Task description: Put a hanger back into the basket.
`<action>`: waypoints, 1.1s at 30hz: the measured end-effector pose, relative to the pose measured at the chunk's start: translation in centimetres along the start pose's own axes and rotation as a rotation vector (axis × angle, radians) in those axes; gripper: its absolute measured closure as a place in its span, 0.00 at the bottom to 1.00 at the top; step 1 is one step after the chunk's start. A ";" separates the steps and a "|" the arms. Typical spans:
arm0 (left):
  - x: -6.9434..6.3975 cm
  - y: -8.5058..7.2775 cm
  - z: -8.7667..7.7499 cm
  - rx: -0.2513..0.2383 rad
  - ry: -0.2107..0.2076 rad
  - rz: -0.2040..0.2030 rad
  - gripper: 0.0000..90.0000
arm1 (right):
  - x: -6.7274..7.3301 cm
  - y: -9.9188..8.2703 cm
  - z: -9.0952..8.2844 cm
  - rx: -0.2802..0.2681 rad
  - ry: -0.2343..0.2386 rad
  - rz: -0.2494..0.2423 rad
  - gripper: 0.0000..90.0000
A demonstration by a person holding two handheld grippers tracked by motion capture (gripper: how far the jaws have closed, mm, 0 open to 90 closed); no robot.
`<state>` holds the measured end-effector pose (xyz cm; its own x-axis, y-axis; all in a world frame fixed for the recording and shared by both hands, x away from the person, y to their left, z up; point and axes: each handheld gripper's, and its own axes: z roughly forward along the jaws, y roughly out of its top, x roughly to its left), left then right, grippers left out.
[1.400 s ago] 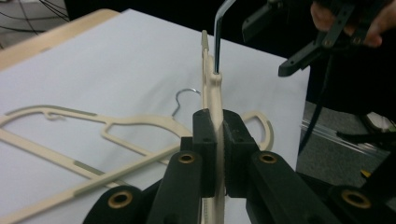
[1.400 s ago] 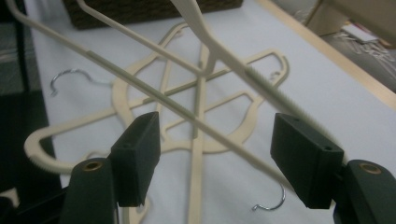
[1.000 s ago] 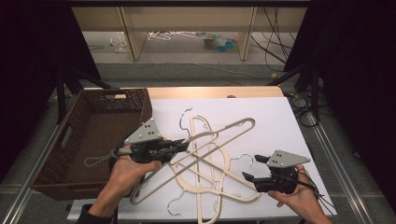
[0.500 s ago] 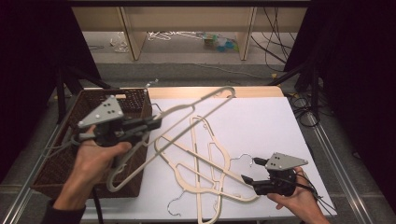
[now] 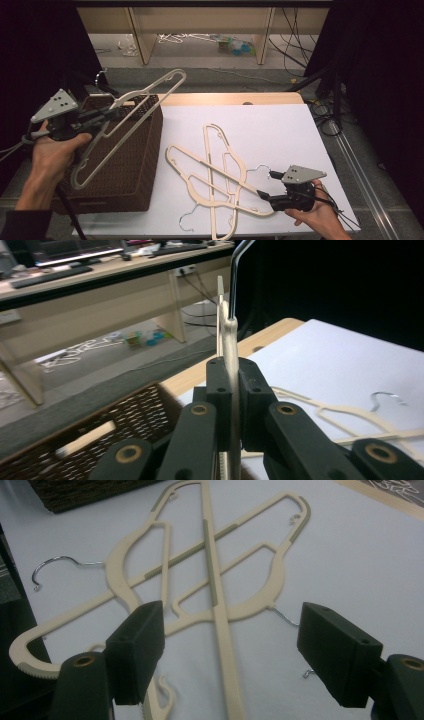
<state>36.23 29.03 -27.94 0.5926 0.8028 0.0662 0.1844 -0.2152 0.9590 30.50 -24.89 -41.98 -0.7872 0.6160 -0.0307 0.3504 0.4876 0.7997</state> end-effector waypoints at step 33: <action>7.4 -9.4 -1.4 0.087 0.053 -0.124 0.95 | 0.2 -0.2 0.4 0.016 0.023 -0.020 0.30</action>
<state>37.82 37.73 -36.08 0.5197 0.8537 -0.0342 0.3218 -0.1585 0.9334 30.52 -24.60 -42.37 -0.8059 0.5912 -0.0327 0.3420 0.5098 0.7894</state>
